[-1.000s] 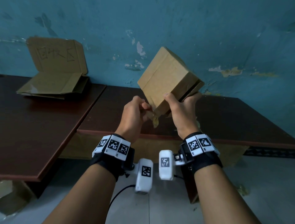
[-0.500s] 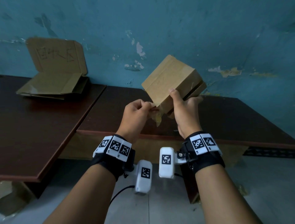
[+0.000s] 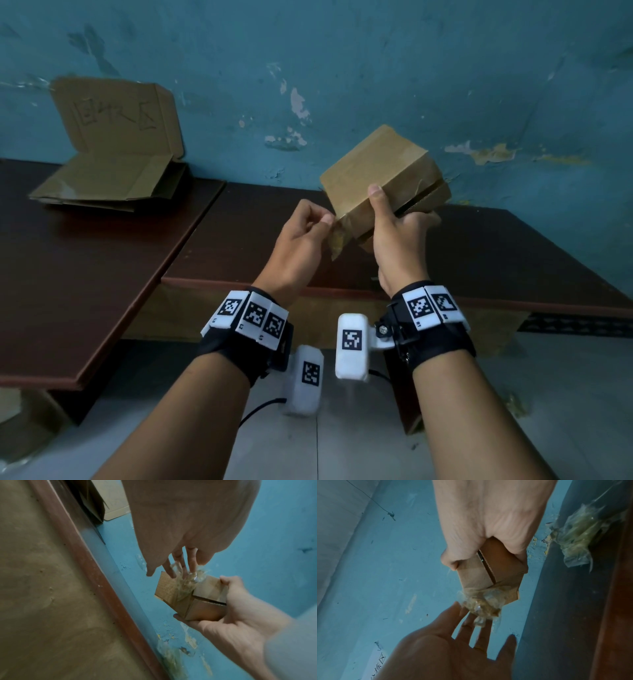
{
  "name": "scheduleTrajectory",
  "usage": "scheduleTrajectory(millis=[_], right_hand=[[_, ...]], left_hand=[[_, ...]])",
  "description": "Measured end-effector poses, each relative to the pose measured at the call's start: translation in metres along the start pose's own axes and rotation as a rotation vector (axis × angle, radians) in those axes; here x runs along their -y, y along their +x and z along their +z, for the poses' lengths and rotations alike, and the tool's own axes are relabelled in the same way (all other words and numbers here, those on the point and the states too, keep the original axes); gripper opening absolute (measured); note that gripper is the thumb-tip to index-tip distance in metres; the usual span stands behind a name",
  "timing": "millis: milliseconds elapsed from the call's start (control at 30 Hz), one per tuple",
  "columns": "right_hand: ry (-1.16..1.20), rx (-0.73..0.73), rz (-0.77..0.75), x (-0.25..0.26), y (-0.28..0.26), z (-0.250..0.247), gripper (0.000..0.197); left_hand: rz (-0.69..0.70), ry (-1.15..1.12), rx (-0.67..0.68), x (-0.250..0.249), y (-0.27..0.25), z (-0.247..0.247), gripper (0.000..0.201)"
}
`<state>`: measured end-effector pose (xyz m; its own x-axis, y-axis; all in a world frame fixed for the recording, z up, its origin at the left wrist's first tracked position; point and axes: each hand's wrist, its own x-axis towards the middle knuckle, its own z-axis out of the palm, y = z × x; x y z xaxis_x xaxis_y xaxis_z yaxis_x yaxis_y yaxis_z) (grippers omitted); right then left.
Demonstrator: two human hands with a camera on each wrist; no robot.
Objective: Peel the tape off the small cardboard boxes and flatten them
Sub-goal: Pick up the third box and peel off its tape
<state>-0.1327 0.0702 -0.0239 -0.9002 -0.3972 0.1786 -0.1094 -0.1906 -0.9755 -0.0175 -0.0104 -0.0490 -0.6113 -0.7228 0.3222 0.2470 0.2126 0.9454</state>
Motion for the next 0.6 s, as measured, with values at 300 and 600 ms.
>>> scheduleTrajectory(millis=[300, 600], right_hand=[[0.031, -0.025, 0.041, 0.000, 0.002, -0.001, 0.107], [-0.037, -0.014, 0.114, 0.002, 0.003, -0.001, 0.136]], left_hand=[[0.115, 0.236, 0.027, 0.008, -0.005, 0.005, 0.051], [0.202, 0.335, -0.164, 0.006, -0.006, 0.005, 0.024]])
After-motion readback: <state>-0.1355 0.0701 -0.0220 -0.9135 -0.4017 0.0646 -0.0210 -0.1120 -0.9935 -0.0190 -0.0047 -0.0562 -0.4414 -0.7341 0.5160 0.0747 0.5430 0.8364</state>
